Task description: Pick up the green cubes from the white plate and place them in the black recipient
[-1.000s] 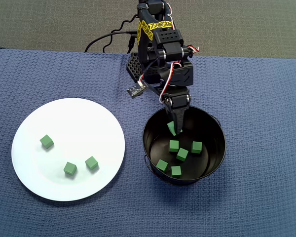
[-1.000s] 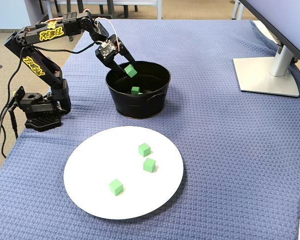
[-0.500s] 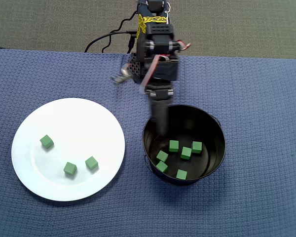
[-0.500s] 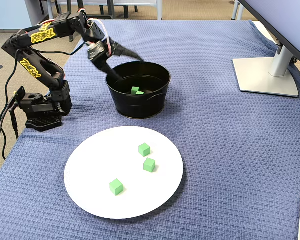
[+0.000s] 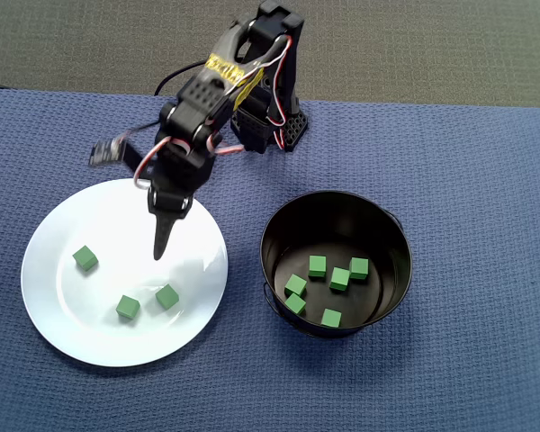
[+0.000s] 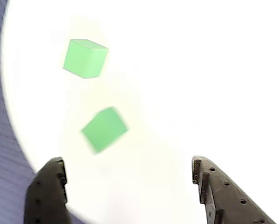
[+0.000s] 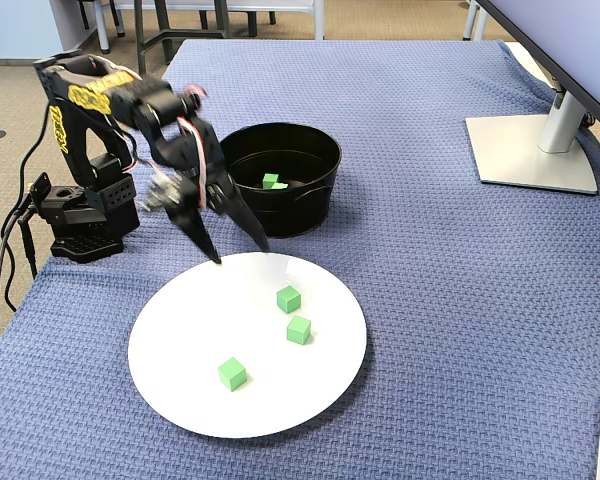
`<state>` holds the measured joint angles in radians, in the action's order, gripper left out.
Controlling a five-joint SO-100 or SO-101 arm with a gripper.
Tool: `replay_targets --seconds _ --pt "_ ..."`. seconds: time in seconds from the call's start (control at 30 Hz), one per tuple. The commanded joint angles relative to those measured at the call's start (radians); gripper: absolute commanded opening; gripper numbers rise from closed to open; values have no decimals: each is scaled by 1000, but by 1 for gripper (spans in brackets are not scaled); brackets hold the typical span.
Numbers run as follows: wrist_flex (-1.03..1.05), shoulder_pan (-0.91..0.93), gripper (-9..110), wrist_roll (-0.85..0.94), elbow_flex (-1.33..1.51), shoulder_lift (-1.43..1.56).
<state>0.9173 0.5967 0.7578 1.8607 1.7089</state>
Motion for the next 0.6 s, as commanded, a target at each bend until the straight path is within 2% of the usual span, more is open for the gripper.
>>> replay_targets --seconds 0.0,0.17,0.4,0.5,0.57 --pt "-161 40 31 285 -51 -69" --pt "-259 32 26 482 -57 -156" --pt "-341 -9 21 543 -64 -219" --pt "-281 -25 21 563 -109 -232" --pt "-132 -43 20 538 -201 -253"
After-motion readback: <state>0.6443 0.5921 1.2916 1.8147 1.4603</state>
